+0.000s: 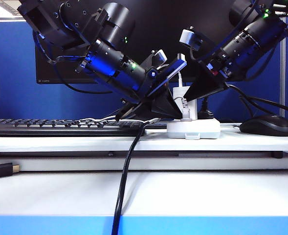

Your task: Unplug the white charger from the socket, then place it next to the socket.

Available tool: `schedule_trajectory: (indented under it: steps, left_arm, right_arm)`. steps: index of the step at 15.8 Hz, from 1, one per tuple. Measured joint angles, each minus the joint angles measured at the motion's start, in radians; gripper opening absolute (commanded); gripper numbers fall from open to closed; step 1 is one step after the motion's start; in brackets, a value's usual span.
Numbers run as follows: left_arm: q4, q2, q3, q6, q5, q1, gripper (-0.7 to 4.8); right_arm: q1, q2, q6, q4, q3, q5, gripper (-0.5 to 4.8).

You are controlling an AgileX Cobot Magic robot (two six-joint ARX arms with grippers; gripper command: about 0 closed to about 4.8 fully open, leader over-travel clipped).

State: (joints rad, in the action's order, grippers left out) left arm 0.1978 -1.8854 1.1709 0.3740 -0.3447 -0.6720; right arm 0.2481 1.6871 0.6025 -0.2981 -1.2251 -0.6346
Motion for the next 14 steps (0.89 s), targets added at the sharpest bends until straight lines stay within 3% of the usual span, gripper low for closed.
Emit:
schedule_trajectory:
  steps: [6, 8, 10, 14]
  left_arm:
    - [-0.002, -0.002, 0.002, 0.000, 0.001, 0.001, -0.04]
    - [-0.003, -0.002, 0.002, 0.000, 0.003, 0.001, -0.04]
    - [-0.003, -0.002, 0.003, 0.000, 0.005, 0.002, -0.04]
    - [-0.003, -0.002, 0.003, 0.000, 0.007, 0.002, -0.04]
  right_arm:
    - [-0.001, -0.003, -0.056, 0.040, 0.010, -0.001, 0.40]
    - [-0.001, -0.003, -0.047, 0.041, 0.010, 0.000, 0.08]
    - [-0.002, -0.002, -0.129, 0.059, 0.011, -0.002, 0.08]
    - [-0.005, -0.001, -0.098, 0.067, 0.012, -0.016, 0.08]
